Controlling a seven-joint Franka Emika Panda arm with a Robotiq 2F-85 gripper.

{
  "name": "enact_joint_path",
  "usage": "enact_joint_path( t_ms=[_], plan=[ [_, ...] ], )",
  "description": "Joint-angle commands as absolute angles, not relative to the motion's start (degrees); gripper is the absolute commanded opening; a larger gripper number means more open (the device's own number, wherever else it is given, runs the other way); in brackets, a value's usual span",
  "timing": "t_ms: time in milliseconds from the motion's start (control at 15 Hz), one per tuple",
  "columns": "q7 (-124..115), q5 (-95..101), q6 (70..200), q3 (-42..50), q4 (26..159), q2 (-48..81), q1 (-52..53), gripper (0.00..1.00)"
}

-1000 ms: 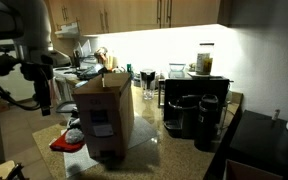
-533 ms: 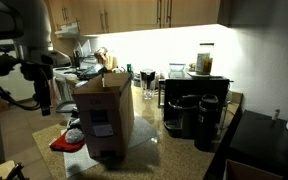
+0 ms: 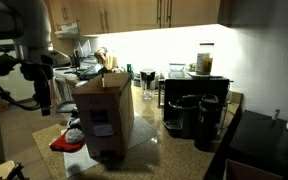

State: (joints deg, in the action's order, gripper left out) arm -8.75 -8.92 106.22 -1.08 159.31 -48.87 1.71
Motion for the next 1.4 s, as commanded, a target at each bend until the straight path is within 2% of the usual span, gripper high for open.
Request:
enact_joint_path(
  t_ms=[0,533,933,1333],
  plan=[
    [-8.33,-9.32,106.03,-1.65,159.21,-48.85,1.05,1.0],
    [-8.33,-9.32,106.03,-1.65,159.21,-48.85,1.05,1.0],
    [-8.96,-8.81,106.61,-1.92,150.97,-44.68,0.44,1.0],
    [-11.12,-9.88,109.87,-1.9,140.81,-33.45,-0.64,1.0]
  ],
)
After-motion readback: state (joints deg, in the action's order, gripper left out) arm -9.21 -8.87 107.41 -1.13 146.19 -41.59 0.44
